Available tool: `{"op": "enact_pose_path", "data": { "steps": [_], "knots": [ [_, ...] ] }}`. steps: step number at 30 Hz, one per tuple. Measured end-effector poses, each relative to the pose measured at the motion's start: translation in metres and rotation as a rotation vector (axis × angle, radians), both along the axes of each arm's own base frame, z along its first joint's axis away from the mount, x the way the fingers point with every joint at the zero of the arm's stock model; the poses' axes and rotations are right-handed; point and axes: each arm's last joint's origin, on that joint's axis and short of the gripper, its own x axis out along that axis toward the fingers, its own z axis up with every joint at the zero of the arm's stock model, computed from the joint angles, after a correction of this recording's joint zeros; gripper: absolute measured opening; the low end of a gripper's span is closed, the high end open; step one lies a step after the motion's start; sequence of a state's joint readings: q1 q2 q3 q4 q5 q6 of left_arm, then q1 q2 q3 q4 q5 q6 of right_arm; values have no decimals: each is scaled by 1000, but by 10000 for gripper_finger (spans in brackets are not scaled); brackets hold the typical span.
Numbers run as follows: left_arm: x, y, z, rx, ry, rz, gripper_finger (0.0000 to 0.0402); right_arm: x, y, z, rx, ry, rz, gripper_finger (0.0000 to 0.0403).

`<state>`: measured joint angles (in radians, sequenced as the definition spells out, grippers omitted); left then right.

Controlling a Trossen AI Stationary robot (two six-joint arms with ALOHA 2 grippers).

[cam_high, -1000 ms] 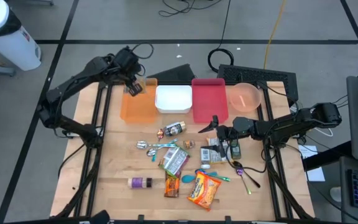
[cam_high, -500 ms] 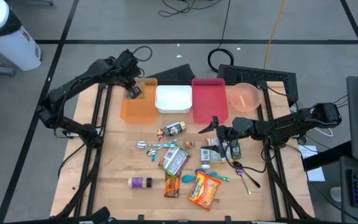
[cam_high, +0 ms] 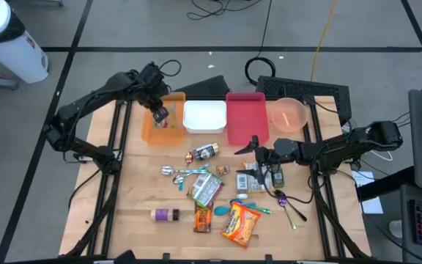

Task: Pick & Place Food Item
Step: Put the blue noodle pack into the orange bin

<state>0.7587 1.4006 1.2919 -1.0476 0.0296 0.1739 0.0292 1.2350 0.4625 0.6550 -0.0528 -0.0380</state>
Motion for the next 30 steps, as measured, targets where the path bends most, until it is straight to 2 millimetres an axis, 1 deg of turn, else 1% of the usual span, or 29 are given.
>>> {"op": "enact_pose_path", "data": {
  "steps": [5,11,14,19,22,30],
  "knots": [
    [4,-5,-1,-8,6,-8,0,-3,0,-5,0,11,-1,320],
    [7,-12,-3,-37,15,-2,0,-4,0,-6,0,-9,-1,320],
    [8,-15,-12,-56,35,-8,0,-4,0,-6,0,-10,-1,320],
    [6,-18,-34,-87,73,-12,0,-4,0,-5,0,-13,-1,320],
    [4,-18,-42,-96,84,-11,0,-4,0,-5,0,-14,-1,320],
    [3,-18,-46,-102,93,-14,0,-4,0,-4,1,-21,-1,320]
  ]
}}
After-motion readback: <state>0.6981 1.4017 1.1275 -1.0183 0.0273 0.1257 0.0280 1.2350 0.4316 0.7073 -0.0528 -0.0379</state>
